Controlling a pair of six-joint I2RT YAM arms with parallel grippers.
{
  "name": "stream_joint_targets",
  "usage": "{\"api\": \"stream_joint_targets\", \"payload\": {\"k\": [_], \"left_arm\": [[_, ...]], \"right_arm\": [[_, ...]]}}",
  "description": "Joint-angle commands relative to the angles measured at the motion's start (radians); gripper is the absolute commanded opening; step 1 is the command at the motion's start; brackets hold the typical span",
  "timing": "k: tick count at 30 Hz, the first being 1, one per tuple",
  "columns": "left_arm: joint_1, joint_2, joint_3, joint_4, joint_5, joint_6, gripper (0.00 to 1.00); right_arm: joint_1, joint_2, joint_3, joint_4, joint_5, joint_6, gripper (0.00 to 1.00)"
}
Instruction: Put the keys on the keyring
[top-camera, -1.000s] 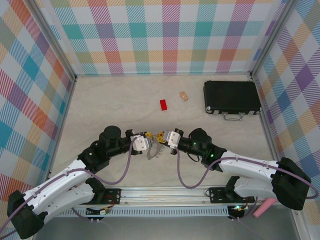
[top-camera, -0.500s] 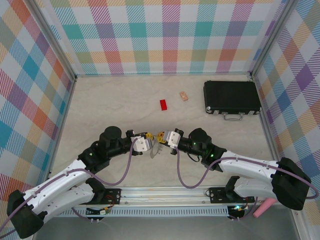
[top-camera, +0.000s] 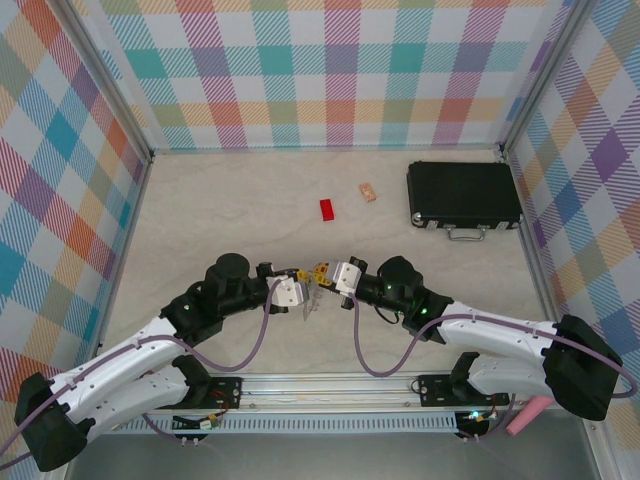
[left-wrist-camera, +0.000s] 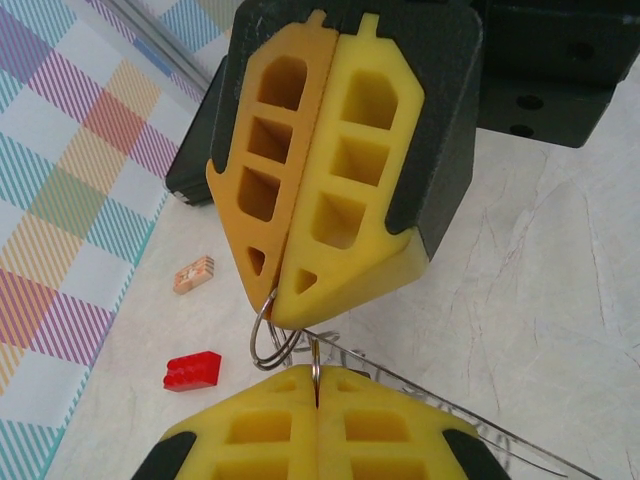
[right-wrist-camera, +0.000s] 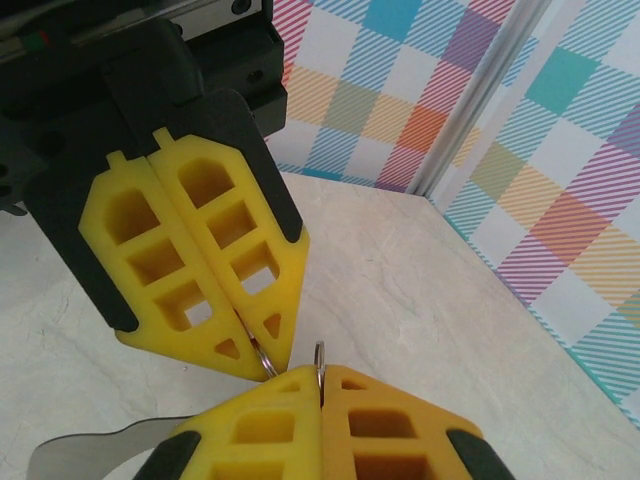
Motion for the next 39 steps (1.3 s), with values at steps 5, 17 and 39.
{"api": "stream_joint_targets", "payload": {"k": [5, 17, 39], "left_arm": [[-0.013, -0.038, -0.041, 0.068, -0.005, 0.018, 0.00], [-0.014, -0.040, -0.047, 0.115, -0.046, 0.012, 0.00], [-0.013, -0.013, -0.025, 0.064, 0.011, 0.020, 0.00]], "right_arm": [[0.005, -0.019, -0.009, 0.055, -0.014, 0.013, 0.00], [0.004, -0.027, -0.028, 0.058, -0.009, 0.002, 0.00], [0.003, -0.028, -0.023, 0.055, -0.002, 0.007, 0.00]]}}
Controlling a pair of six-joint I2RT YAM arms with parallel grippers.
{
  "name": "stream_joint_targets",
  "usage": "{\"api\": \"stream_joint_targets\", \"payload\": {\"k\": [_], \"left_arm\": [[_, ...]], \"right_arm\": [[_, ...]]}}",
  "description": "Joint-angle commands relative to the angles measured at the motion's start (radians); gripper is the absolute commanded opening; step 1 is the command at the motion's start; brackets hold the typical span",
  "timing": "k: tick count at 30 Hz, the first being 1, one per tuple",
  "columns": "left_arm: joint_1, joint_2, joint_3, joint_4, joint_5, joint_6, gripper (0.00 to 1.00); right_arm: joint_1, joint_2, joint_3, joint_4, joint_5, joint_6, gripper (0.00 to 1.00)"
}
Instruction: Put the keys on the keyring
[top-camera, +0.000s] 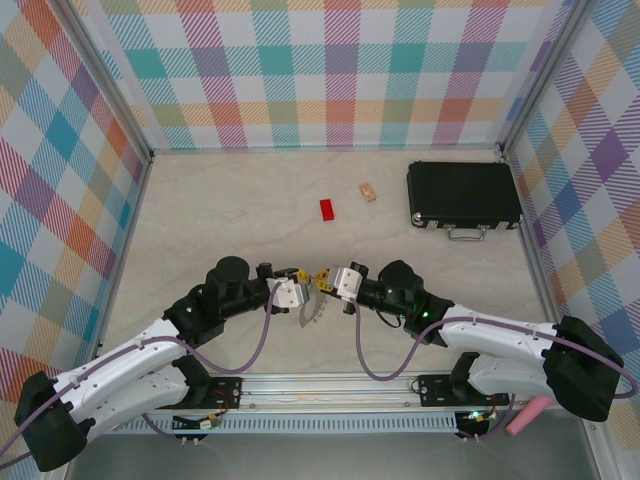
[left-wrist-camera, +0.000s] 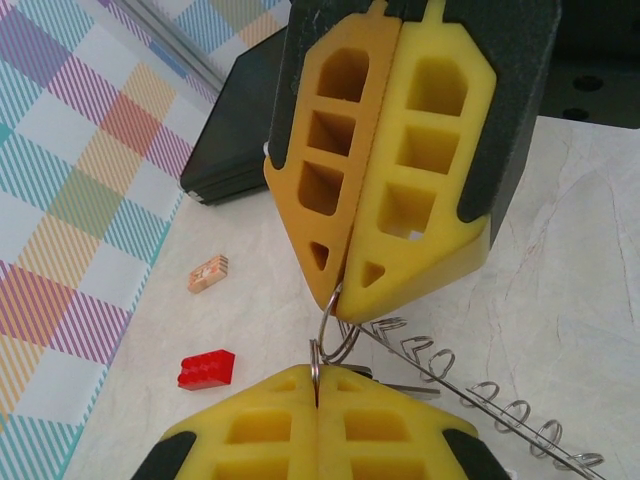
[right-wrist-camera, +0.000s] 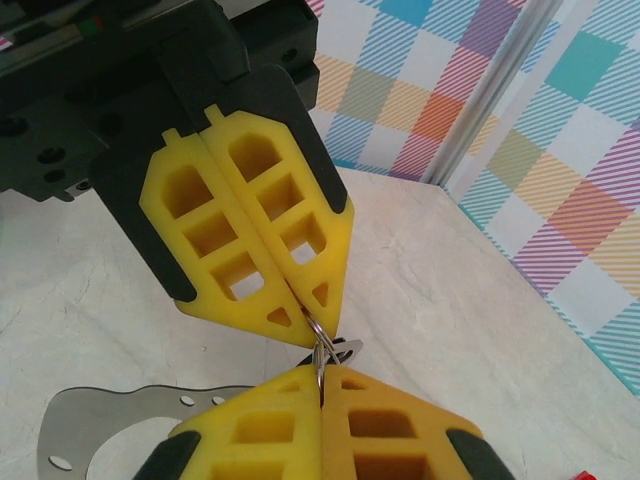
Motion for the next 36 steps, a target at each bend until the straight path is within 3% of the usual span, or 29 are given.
{"api": "stream_joint_targets", "payload": {"k": [1, 36], "left_arm": [[-0.012, -0.017, 0.018, -0.001, 0.027, 0.001, 0.00], [-0.012, -0.013, 0.012, -0.004, 0.032, -0.004, 0.00]], "right_arm": [[0.003, -0.016, 0.011, 0.056, 0.010, 0.009, 0.00], [0.003, -0.016, 0.015, 0.059, -0.013, 0.017, 0.00]]}}
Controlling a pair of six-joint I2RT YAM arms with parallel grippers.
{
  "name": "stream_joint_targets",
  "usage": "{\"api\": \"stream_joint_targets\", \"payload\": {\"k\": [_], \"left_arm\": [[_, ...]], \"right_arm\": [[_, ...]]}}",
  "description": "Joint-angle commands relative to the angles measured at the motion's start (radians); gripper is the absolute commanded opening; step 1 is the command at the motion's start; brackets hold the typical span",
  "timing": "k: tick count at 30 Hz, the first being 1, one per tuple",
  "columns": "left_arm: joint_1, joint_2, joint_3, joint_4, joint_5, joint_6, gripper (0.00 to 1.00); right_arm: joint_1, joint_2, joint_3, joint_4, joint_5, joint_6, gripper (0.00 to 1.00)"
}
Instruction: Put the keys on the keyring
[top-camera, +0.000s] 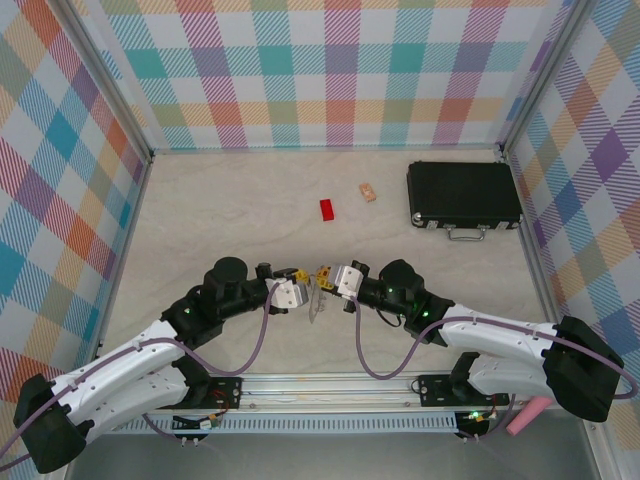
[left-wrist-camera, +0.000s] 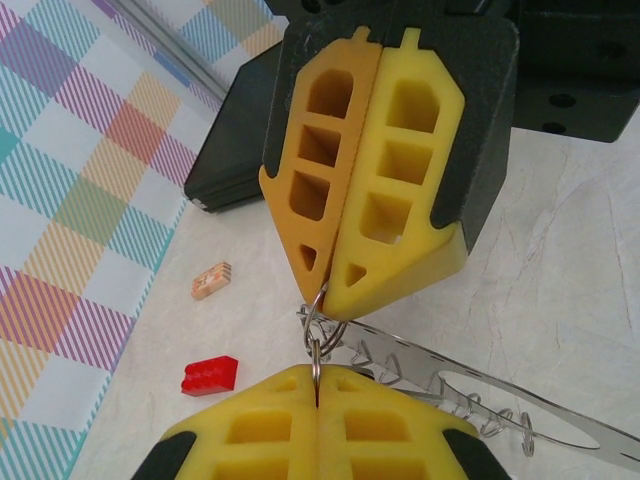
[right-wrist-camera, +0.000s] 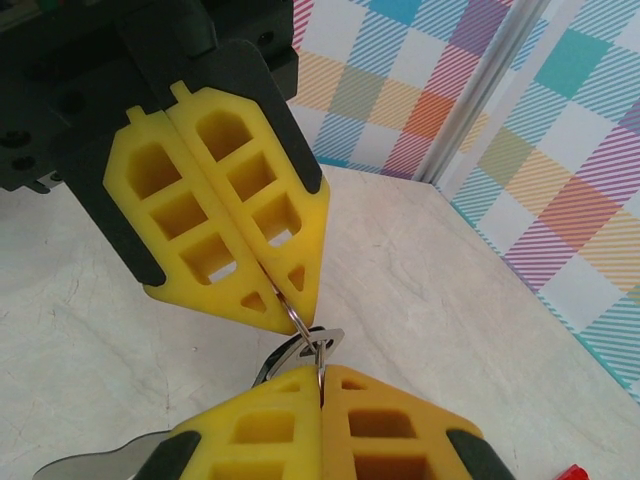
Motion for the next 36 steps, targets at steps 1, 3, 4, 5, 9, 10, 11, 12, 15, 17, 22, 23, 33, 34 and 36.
{"api": "stream_joint_targets", "payload": {"k": [1, 3, 4, 5, 9, 10, 11, 12, 15, 17, 22, 23, 33, 34, 36], "left_arm": [[-0.013, 0.003, 0.012, -0.004, 0.024, -0.003, 0.00], [-0.012, 0.004, 0.012, -0.005, 0.025, -0.004, 0.00], [-0.012, 0.004, 0.012, -0.005, 0.025, -0.004, 0.00], [-0.012, 0.003, 0.012, -0.005, 0.026, -0.006, 0.00], [-0.012, 0.004, 0.010, -0.006, 0.027, -0.006, 0.00], [-0.012, 0.003, 0.010, -0.008, 0.029, -0.006, 0.00], [-0.012, 0.004, 0.009, -0.008, 0.031, -0.006, 0.00], [-0.012, 0.004, 0.008, -0.009, 0.034, -0.006, 0.00], [-0.012, 0.004, 0.006, -0.016, 0.040, -0.002, 0.00], [-0.013, 0.004, 0.006, -0.020, 0.043, 0.001, 0.00], [-0.014, -0.001, 0.000, -0.016, 0.043, 0.004, 0.00], [-0.016, -0.001, 0.000, -0.018, 0.043, 0.004, 0.00], [-0.016, -0.010, -0.014, 0.072, 0.007, -0.073, 0.00], [-0.015, -0.009, -0.014, 0.087, 0.011, -0.090, 0.00], [-0.015, -0.004, -0.014, 0.114, 0.014, -0.114, 0.00]], "right_arm": [[0.003, -0.016, 0.015, 0.054, -0.020, 0.013, 0.00], [0.004, -0.016, 0.015, 0.054, -0.023, 0.016, 0.00], [0.004, -0.017, 0.015, 0.053, -0.023, 0.015, 0.00], [0.003, -0.016, 0.015, 0.054, -0.023, 0.015, 0.00], [0.003, -0.016, 0.015, 0.054, -0.018, 0.014, 0.00], [0.003, -0.018, 0.014, 0.055, -0.017, 0.016, 0.00], [0.003, -0.018, 0.014, 0.055, -0.015, 0.018, 0.00], [0.004, -0.019, 0.014, 0.057, -0.011, 0.020, 0.00], [0.002, -0.018, 0.014, 0.056, 0.011, 0.027, 0.00], [0.003, -0.018, 0.015, 0.058, 0.020, 0.035, 0.00], [0.001, -0.015, 0.023, 0.051, 0.021, 0.043, 0.00], [0.000, -0.013, 0.022, 0.051, 0.023, 0.045, 0.00], [-0.010, -0.031, -0.001, 0.092, -0.016, 0.075, 0.00], [-0.020, -0.036, -0.009, 0.108, -0.023, 0.099, 0.00], [-0.049, -0.051, -0.025, 0.142, -0.035, 0.141, 0.00]]}}
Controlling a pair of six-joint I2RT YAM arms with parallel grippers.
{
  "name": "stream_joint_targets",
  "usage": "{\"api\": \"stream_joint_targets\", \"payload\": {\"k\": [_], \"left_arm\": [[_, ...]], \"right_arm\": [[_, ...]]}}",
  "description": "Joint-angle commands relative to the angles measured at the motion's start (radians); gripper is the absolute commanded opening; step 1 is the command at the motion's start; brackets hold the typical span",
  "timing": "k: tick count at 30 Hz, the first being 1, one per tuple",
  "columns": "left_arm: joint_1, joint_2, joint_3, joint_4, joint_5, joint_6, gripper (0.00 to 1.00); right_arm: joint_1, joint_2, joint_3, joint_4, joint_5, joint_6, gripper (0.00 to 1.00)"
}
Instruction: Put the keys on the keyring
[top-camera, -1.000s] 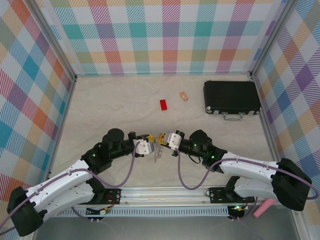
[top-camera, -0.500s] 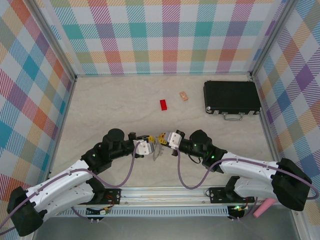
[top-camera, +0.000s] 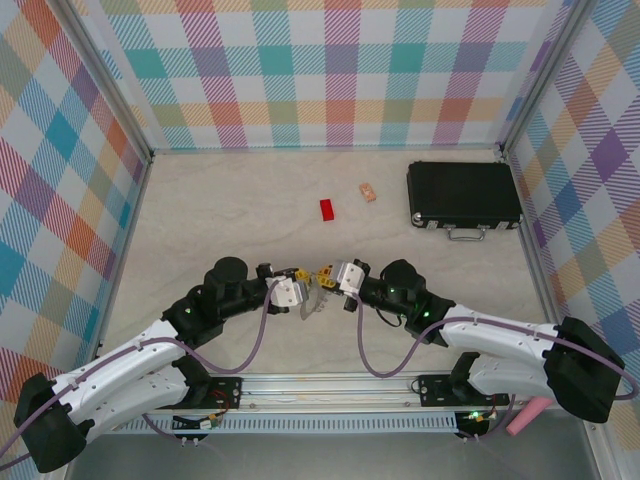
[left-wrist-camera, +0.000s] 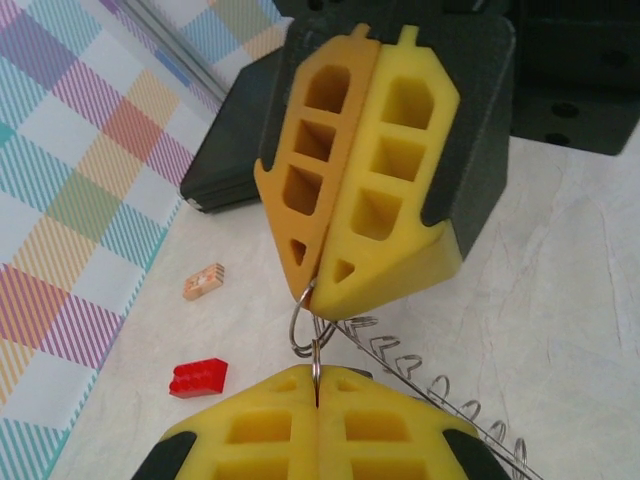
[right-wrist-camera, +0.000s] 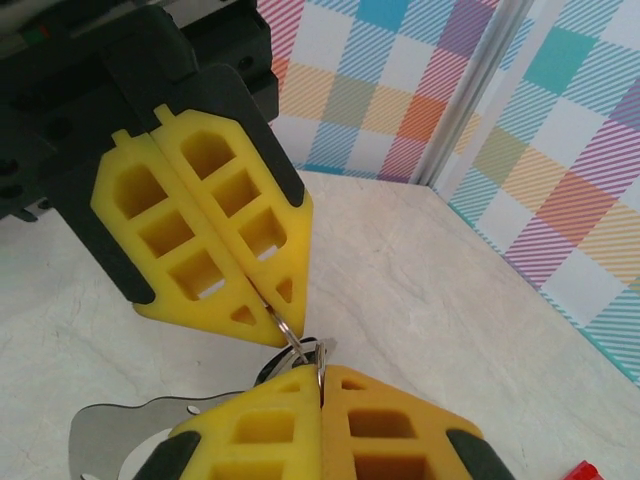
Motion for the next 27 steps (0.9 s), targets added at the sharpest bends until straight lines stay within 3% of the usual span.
{"api": "stream_joint_targets", "payload": {"k": [1, 16, 27], "left_arm": [[-0.014, -0.003, -0.012, 0.098, 0.006, -0.063, 0.00], [-0.014, 0.097, 0.107, 0.212, 0.110, -0.217, 0.00], [-0.013, 0.062, 0.115, 0.206, 0.103, -0.239, 0.00]], "right_arm": [[-0.040, -0.048, -0.026, 0.134, -0.039, 0.085, 0.00], [-0.051, -0.133, -0.053, 0.256, -0.059, 0.051, 0.00], [-0.051, -0.131, -0.062, 0.258, -0.046, 0.061, 0.00]]}}
